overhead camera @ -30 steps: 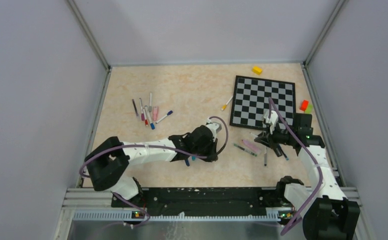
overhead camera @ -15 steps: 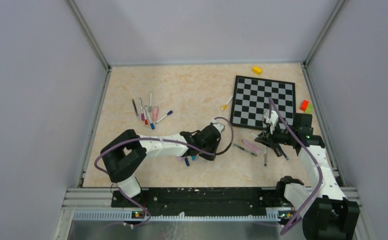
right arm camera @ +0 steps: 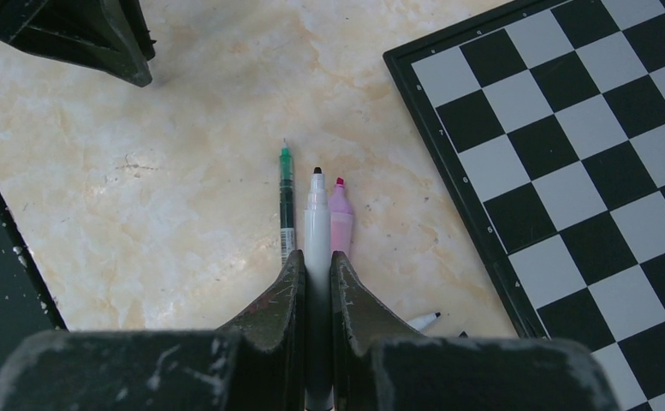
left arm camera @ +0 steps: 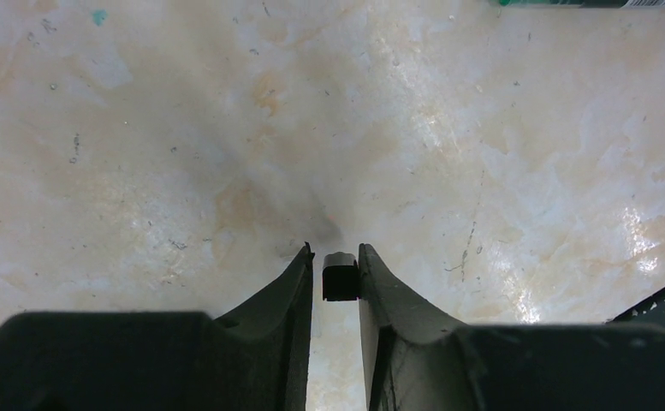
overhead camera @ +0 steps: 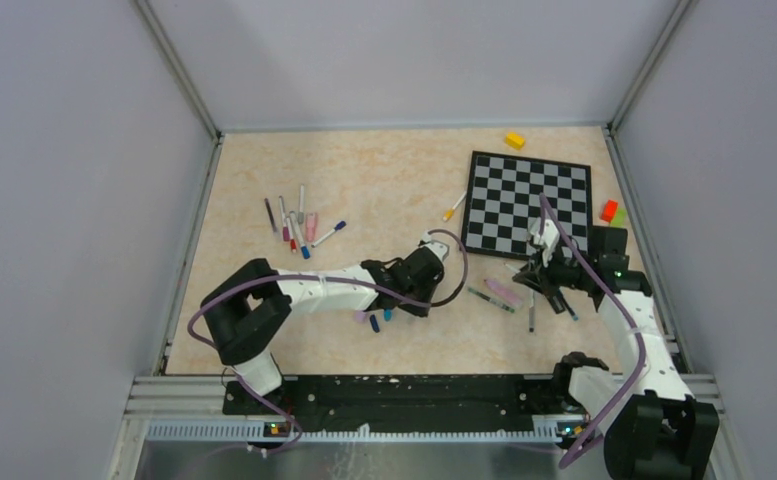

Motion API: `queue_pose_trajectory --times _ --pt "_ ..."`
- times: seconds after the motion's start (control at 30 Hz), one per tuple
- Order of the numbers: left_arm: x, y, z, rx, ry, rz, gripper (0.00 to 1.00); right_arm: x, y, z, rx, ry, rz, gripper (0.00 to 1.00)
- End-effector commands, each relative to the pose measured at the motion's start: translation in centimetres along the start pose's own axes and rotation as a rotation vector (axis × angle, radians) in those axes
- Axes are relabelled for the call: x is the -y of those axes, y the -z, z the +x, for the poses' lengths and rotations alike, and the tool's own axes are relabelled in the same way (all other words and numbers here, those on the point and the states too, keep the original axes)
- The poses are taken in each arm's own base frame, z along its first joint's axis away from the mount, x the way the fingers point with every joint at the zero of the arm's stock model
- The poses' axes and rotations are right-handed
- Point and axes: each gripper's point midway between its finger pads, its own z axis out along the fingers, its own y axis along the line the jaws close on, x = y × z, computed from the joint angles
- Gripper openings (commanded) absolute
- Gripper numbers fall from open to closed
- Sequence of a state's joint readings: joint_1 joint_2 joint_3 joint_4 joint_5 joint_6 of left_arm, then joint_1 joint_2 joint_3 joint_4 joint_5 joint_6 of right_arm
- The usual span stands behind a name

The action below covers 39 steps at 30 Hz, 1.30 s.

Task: Open the pen caps
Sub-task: Place the pen cap at the center of the board, then place the pen at the center of the board.

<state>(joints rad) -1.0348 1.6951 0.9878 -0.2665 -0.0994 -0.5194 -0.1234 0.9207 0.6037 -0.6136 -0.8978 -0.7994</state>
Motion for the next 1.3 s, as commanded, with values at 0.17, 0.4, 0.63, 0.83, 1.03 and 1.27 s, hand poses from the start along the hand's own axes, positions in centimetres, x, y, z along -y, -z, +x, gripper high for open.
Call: queue_pose_trajectory --times 0.17,0.4,0.63,0.83,1.03,1.27 --pt "1.0 3.3 -3.5 0.135 -0.003 0.043 0.33 2.0 1.0 -0.6 0.018 -0.004 0.08 0.01" --pt "1.7 2.9 -2.7 0.108 -0.013 0.091 0.33 2.2 1.1 -0.4 0.016 -0.02 0.085 0.01" --pt "1.7 3.6 -3.1 0.138 -0.001 0.096 0.34 3.1 1.4 0.1 -0.006 -0.038 0.13 0.01" --pt "1.9 8.1 -5.7 0.334 -0.01 0.166 0.41 6.4 3.7 2.1 -0.08 -0.127 0.285 0.01" --pt "1.1 11.9 -6.2 0.568 -0.019 0.25 0.75 8.9 5.8 5.6 -0.176 -0.265 0.39 0.02" --pt "0.2 13.5 -5.4 0.674 -0.035 0.286 0.99 11.1 5.7 7.9 -0.245 -0.37 0.446 0.03"
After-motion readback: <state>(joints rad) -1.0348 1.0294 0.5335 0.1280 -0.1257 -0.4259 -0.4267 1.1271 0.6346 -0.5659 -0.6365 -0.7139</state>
